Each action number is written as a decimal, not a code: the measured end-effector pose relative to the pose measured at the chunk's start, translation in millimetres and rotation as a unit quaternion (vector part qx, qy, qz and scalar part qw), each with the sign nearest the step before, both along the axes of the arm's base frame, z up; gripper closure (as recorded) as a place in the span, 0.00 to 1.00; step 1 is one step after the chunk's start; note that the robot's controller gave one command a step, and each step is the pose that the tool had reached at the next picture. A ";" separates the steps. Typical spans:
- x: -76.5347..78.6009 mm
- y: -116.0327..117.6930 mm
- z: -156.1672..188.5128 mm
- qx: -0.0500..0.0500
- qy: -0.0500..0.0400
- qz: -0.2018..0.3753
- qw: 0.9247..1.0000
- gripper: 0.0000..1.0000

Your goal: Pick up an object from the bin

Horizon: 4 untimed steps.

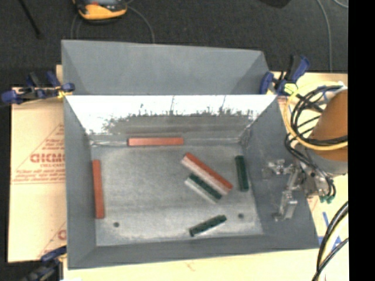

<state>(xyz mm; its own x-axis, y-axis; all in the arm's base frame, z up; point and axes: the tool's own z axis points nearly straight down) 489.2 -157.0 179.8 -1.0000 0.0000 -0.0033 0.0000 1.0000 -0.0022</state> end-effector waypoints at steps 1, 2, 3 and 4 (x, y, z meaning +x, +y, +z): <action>-1.6 21.4 -45.4 0.001 -0.002 -0.045 0.999 0.00; 1.8 42.8 -73.1 0.001 0.001 -0.010 1.000 0.00; 23.8 70.3 -96.4 0.001 -0.001 0.012 1.000 0.00; 31.2 114.5 -106.4 0.001 0.000 -0.025 1.000 0.00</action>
Offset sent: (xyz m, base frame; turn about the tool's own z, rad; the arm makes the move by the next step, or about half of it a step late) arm 0.0054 0.0570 -0.0846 -0.0608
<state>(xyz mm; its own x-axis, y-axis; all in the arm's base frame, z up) 520.5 -42.4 73.4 -0.9987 0.0503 -0.0036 0.0503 0.9987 -0.0011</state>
